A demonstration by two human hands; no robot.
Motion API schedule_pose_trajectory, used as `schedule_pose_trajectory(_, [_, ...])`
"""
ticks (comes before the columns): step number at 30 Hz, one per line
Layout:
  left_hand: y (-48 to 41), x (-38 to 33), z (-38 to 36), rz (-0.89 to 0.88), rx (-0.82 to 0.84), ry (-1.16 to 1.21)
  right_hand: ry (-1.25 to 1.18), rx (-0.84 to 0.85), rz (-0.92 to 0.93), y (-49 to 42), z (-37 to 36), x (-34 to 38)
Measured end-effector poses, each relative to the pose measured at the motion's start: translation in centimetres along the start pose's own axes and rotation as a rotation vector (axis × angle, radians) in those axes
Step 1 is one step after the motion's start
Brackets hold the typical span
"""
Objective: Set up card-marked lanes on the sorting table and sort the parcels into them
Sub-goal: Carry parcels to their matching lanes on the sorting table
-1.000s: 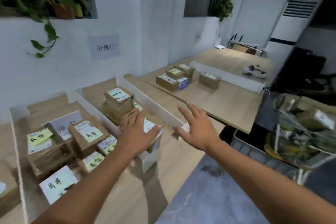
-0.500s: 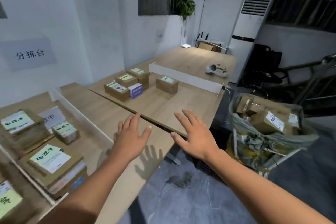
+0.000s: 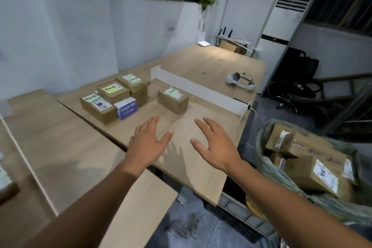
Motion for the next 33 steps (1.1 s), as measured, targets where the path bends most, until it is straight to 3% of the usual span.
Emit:
schedule_pose_trajectory(10, [-16.1,-4.0,-7.7,0.092,-0.046,0.009,-0.164,-0.009,-0.029,-14.1,-1.6,-14.2])
schedule_pose_trajectory(17, [-24.6,-2.8,-14.7,0.335,-0.111,0.019,-0.34,0.111,0.017,-25.1,-7.6,-25.3])
schedule_pose_trajectory(27, [-36.7,2.0,-19.4,0.543,-0.134,0.095,-0.387,0.27,0.06,-41.1,-15.9,-31.9])
schedule_pose_trajectory(33, [-45.9,6.3,-24.8,0.614,-0.099,0.299,-0.378,0.37,0.005,-48.8,-23.9,-34.3])
Point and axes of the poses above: each hand's wrist, its own y-axis away from the middle knuckle, its own z-axis out of the back of the hand, x = y × z, the point moved 10 cm from there along -y, towards the middle knuckle, and after that the axes turned 7 degrees about z, right-handed, at the moved point
